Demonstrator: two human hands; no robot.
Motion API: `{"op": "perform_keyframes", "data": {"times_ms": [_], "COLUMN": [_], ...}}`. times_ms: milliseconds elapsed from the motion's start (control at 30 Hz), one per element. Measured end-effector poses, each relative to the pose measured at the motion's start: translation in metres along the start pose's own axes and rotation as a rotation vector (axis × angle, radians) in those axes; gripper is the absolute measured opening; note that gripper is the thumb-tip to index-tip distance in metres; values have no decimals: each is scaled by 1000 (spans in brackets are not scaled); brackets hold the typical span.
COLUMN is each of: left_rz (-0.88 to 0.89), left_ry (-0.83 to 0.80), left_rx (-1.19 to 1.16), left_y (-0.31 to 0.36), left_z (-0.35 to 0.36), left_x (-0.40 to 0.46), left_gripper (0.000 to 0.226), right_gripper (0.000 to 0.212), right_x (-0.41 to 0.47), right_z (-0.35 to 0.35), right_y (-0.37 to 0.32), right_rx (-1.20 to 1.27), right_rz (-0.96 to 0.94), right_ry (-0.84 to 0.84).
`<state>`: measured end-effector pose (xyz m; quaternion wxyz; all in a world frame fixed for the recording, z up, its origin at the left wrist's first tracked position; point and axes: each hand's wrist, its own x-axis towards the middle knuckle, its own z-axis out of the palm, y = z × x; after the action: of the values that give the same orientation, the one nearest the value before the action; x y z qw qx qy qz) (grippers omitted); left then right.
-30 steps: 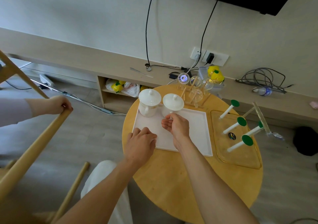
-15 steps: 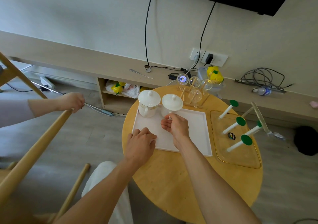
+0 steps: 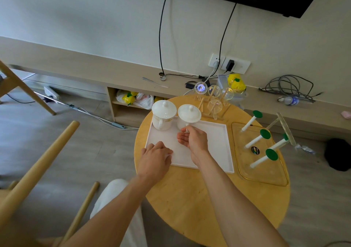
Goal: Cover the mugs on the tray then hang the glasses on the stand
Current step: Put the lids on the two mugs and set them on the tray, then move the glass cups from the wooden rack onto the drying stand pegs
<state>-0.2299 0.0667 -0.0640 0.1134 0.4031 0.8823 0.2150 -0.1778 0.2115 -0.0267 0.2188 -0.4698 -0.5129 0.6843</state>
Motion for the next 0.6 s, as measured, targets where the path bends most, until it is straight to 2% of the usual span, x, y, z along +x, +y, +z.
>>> {"op": "perform_keyframes", "data": {"times_ms": [300,467,600], "left_rz": [20,77,185], "left_ry": [4,62,29], "left_rx": [18,-46,-152], "left_y": [3,15,39], "left_z": [-2,3,15], "left_x": [2,11,21], "left_gripper": [31,30,26], "right_gripper": [24,29,25], "right_x": [-1,-4,6], "right_z": [-3,-18,-45], "right_y": [-5,-11,-26], "right_rx": [-49,-145,-219], "right_rz": [30,49,-60], "right_ry": [-44,-63,37]}}
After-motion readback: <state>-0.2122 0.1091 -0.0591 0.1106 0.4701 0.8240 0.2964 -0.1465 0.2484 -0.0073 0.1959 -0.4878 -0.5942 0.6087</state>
